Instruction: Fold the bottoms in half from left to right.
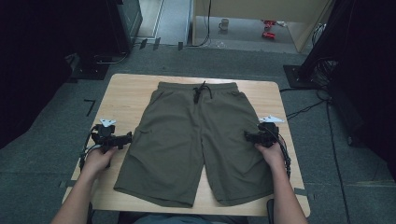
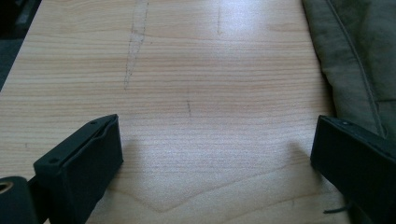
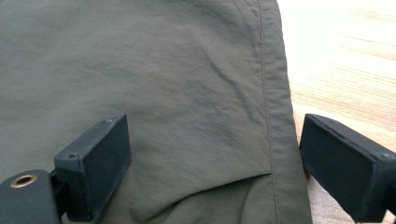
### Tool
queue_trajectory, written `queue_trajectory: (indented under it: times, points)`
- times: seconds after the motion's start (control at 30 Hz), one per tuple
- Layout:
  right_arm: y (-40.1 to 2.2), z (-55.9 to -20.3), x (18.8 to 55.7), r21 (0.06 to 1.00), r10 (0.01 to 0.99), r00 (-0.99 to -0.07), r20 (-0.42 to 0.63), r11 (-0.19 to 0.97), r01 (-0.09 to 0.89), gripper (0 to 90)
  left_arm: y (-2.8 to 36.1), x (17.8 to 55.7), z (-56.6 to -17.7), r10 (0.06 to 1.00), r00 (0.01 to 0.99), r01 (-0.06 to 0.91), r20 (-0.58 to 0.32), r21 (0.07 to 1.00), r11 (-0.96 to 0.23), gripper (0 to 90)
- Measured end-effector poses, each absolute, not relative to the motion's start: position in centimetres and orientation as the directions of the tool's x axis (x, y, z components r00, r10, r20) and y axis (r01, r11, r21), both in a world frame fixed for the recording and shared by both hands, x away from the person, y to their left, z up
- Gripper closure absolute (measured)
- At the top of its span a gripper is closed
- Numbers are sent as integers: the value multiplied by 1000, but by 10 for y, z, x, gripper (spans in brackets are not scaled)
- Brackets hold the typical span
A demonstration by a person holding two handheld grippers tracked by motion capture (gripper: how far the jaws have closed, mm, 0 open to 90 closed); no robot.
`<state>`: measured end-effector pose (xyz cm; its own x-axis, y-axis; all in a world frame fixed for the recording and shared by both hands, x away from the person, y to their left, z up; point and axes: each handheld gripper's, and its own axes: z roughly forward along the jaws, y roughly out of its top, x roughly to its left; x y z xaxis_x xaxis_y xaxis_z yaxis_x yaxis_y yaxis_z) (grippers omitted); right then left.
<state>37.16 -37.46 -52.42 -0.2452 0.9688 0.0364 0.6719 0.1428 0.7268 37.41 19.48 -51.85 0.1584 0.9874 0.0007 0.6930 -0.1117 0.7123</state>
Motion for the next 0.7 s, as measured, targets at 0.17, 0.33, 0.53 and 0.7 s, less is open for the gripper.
queue_trajectory:
  times: [0.17, 0.33, 0.53, 0.7]
  points:
    - [-375, -524, 372, 726, 969, -244, 37, 142, 673, 91, 197, 374, -518, 980, 198, 681, 2, 719, -139, 54]
    - [-374, -524, 372, 727, 970, -242, 36, 141, 673, 91, 198, 375, -518, 976, 218, 678, 2, 719, -153, 62]
    - [-374, -524, 372, 727, 970, -242, 37, 140, 672, 91, 203, 380, -515, 963, 268, 693, 2, 694, -195, 62]
    - [-373, -524, 373, 727, 969, -245, 39, 141, 672, 93, 208, 383, -513, 947, 321, 697, 0, 677, -236, 62]
